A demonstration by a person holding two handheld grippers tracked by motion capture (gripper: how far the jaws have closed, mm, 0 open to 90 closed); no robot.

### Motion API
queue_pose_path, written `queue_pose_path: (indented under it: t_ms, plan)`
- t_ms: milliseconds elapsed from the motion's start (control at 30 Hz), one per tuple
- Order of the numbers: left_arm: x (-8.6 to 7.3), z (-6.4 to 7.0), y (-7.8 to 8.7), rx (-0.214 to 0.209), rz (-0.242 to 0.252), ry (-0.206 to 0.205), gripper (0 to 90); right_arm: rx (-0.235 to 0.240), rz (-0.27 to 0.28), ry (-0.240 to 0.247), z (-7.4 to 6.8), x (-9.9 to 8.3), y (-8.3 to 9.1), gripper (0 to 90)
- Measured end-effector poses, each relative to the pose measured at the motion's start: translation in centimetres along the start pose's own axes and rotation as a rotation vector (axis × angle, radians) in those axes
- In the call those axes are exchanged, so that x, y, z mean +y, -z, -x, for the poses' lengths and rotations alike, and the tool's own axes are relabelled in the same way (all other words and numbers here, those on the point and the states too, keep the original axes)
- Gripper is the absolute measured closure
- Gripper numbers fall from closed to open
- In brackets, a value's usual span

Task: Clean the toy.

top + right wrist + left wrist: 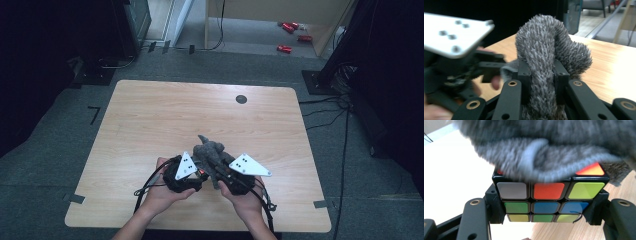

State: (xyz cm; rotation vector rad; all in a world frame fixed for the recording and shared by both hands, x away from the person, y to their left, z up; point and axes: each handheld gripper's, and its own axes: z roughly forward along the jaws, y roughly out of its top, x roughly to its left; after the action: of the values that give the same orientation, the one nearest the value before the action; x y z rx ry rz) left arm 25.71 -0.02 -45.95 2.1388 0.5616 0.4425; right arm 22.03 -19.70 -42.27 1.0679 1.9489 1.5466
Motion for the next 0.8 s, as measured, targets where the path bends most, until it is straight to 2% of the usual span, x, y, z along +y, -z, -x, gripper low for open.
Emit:
queue_pose_path:
  t_ms: [67,133,200,300,367,500,567,633,700,733,767,800]
  plan:
    - [-0.1,0.0,-0.1,-0.001,-0.01,-0.002,35.3,0.034,-0.016,0.025,-1.0,-0.2,-0.3,75.0]
    - [-0.2,-0.1,-0.1,-0.006,-0.007,0.005,35.4,0.032,-0.025,0.048,-1.5,-0.2,-0.6,75.1]
    - [-0.3,-0.2,-0.1,-0.005,0.006,0.011,35.4,0.032,-0.028,0.027,-0.7,0.0,-0.6,75.1]
    - [-0.3,-0.4,-0.1,-0.016,0.003,0.017,35.4,-0.036,-0.027,0.003,0.6,0.0,-0.5,75.2]
    - [-0.4,-0.4,-0.2,-0.02,-0.001,0.02,35.3,-0.019,-0.032,-0.024,0.7,-0.2,-0.5,75.2]
    - [-0.5,-0.4,-0.3,-0.031,-0.004,0.031,35.3,0.013,-0.046,0.046,-1.5,-0.2,-0.9,75.1]
    - [-0.4,-0.3,-0.2,-0.035,0.007,0.032,35.3,-0.009,-0.049,0.066,-1.8,-0.1,-1.0,75.1]
    - [-0.3,-0.1,-0.1,-0.048,0.02,0.02,35.3,-0.014,-0.035,0.032,-0.9,0.0,-0.8,75.0]
    - [-0.2,0.0,-0.1,-0.051,0.022,0.019,35.3,-0.057,-0.026,-0.001,0.3,0.1,-0.4,75.0]
    - [-0.2,-0.1,-0.1,-0.057,0.024,0.023,35.3,-0.048,-0.024,-0.031,0.7,0.0,-0.2,75.0]
    - [-0.2,-0.1,-0.1,-0.059,0.026,0.028,35.3,-0.037,-0.02,-0.04,0.8,0.0,-0.2,75.1]
    - [-0.2,-0.2,-0.1,-0.056,0.021,0.027,35.3,-0.03,-0.017,-0.028,0.5,0.0,-0.1,75.1]
